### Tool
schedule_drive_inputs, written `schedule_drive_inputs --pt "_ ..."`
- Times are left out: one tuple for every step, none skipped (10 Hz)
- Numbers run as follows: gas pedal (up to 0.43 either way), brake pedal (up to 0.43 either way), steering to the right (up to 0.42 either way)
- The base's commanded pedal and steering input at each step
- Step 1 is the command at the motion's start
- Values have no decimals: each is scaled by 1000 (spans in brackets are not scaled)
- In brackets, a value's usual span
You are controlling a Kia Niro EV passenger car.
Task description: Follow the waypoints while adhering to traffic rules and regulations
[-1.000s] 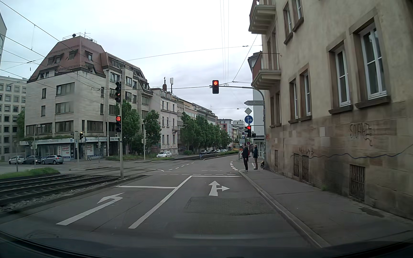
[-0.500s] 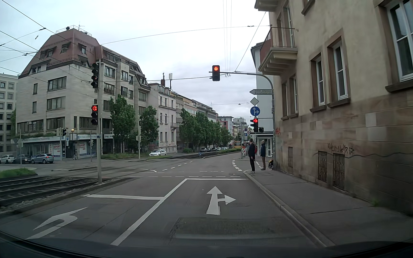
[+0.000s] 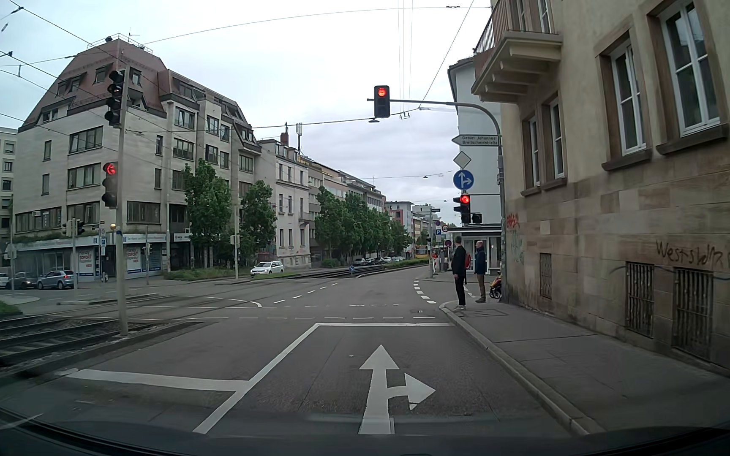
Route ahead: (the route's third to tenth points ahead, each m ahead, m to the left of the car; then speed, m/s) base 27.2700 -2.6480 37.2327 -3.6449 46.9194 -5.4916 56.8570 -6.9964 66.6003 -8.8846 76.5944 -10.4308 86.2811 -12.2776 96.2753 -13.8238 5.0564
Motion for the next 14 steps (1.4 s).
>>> schedule_drive_inputs --pt "0 226 8" --pt "0 226 12" --pt "0 238 8" --pt "0 244 -2" --pt "0 250 -11" --pt "0 256 -10" --pt "0 262 6" --pt "0 262 18" --pt "0 256 20" --pt "0 256 13" --pt "0 256 0" --pt "0 256 -6" --pt "0 250 -8" --pt "0 238 -1"
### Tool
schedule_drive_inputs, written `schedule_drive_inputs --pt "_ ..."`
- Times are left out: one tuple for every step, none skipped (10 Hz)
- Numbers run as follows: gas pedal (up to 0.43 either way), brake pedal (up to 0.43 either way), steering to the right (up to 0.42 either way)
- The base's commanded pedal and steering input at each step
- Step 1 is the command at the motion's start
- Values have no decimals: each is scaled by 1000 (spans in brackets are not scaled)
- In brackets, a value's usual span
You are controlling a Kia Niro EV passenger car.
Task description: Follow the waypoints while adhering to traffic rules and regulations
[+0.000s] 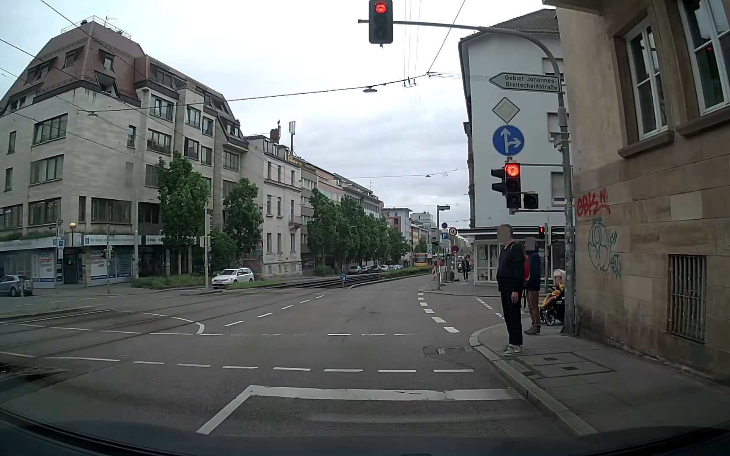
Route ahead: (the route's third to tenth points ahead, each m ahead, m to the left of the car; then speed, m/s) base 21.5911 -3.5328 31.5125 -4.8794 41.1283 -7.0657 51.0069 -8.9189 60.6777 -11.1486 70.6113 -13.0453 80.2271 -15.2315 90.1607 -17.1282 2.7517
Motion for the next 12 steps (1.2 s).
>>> schedule_drive_inputs --pt "0 226 4" --pt "0 232 4" --pt "0 232 4" --pt "0 232 4" --pt "0 238 4" --pt "0 238 4" --pt "0 250 3" --pt "0 244 2" --pt "0 244 2" --pt "0 238 2" --pt "0 250 2" --pt "0 250 2"
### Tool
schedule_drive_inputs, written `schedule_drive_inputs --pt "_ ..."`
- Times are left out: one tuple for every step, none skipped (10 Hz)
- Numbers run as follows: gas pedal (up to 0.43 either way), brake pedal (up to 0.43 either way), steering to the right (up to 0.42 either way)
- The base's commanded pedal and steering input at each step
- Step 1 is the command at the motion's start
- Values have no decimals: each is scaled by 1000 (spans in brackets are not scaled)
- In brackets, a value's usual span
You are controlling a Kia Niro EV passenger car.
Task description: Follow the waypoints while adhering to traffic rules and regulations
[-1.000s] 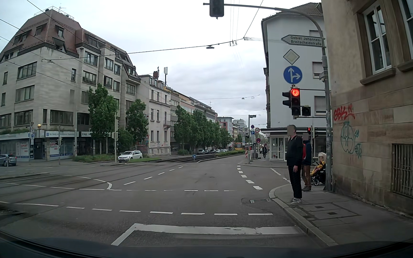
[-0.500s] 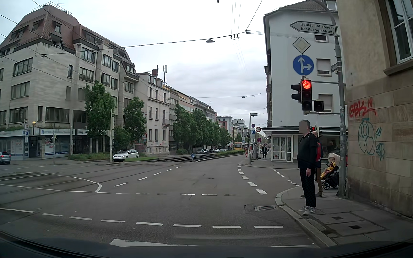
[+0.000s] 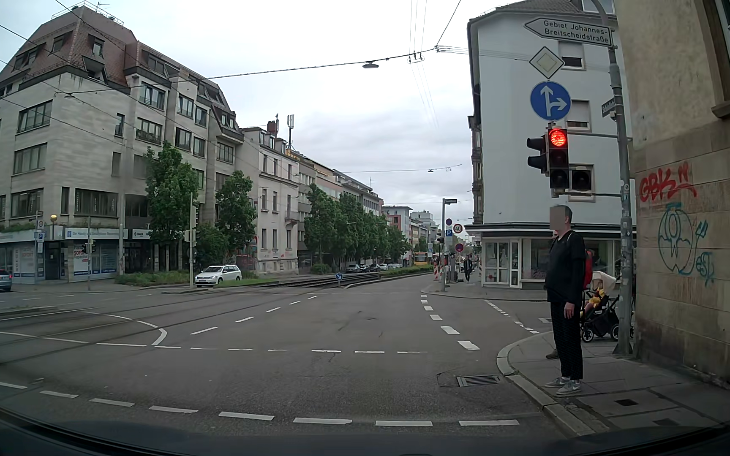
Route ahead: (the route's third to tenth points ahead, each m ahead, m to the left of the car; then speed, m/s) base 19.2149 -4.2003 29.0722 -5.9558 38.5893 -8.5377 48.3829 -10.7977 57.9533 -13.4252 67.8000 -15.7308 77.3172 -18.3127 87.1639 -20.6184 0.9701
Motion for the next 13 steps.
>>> schedule_drive_inputs --pt "0 256 2" --pt "0 256 2" --pt "0 256 2" --pt "0 250 2" --pt "0 262 2" --pt "0 268 2" --pt "0 280 2" --pt "0 287 2" --pt "0 287 2" --pt "0 287 2" --pt "0 299 2" --pt "0 299 2" --pt "0 305 2"
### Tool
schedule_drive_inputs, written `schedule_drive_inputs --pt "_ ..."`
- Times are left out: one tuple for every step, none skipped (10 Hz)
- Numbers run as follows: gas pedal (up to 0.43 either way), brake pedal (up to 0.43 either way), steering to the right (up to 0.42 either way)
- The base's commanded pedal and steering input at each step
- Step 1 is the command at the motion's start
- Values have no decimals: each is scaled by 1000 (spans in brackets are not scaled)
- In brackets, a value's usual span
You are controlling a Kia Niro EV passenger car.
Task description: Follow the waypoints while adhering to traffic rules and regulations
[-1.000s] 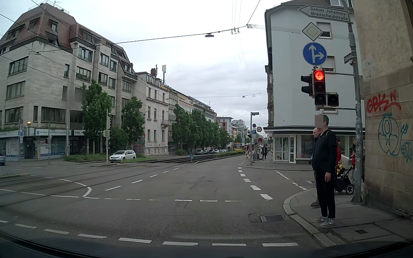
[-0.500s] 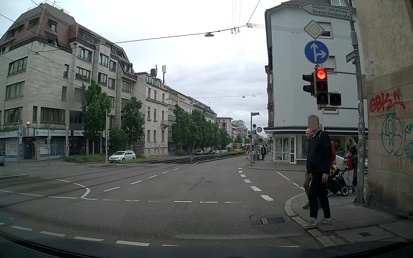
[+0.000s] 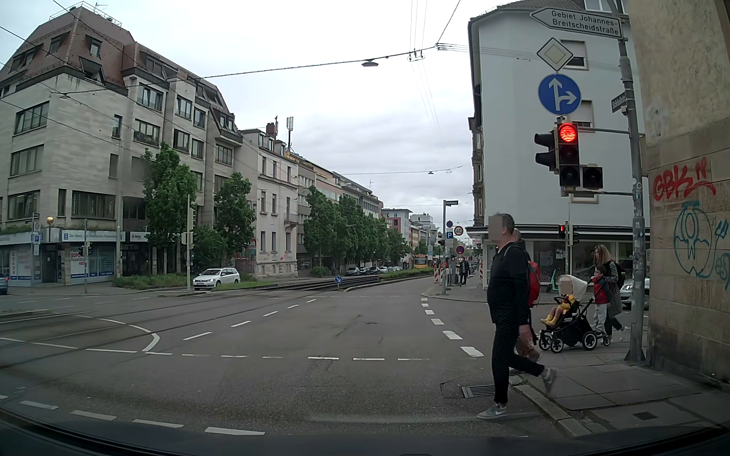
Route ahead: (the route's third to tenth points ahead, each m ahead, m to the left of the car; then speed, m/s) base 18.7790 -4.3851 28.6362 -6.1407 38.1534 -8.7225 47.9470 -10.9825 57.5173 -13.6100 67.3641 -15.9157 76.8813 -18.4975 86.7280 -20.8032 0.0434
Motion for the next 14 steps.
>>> schedule_drive_inputs --pt "0 311 2" --pt "0 305 3" --pt "0 305 3" --pt "0 305 2" --pt "0 311 2" --pt "0 311 1" --pt "0 311 -1" --pt "0 311 -1" --pt "0 311 -1" --pt "0 311 -1" --pt "0 311 -1" --pt "0 311 -1" --pt "0 311 -1" --pt "0 311 -1"
